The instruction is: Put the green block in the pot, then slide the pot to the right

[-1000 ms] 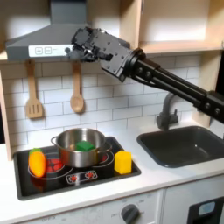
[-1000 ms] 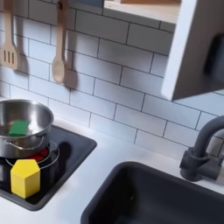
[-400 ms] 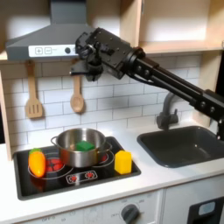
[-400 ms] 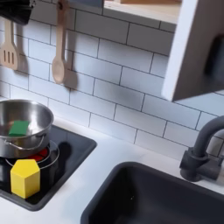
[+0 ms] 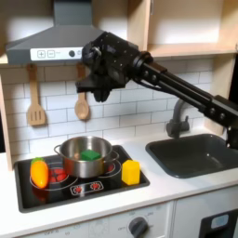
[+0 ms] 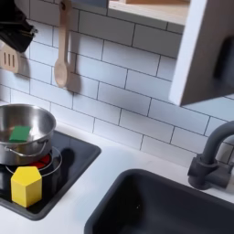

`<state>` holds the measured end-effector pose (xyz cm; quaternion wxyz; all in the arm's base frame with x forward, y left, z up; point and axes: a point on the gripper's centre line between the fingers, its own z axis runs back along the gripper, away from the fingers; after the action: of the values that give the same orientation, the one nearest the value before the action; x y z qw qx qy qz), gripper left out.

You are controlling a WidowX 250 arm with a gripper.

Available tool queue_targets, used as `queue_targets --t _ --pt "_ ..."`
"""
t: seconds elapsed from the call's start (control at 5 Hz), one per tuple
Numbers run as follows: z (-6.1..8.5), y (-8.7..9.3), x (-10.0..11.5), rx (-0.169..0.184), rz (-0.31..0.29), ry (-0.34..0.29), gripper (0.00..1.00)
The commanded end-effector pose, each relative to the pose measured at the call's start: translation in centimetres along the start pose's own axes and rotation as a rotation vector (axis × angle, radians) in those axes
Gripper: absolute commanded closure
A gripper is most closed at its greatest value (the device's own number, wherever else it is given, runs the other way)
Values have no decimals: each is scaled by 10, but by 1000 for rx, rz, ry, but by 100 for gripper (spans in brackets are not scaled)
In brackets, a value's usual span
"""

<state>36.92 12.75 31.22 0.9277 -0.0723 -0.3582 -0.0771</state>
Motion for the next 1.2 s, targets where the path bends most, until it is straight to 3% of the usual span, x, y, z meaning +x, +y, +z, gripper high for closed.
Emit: queue_targets --t 0.0,0.2,0.6,0.8,1.0 --pt "7 -12 -28 -56 -26 83 100" --pt "18 -21 -42 -84 -46 115 100" --pt "36 -26 -63 -100 -93 144 100" --pt "40 -21 -73 -89 -100 191 10" --pt "39 -21 -71 -92 -95 184 0"
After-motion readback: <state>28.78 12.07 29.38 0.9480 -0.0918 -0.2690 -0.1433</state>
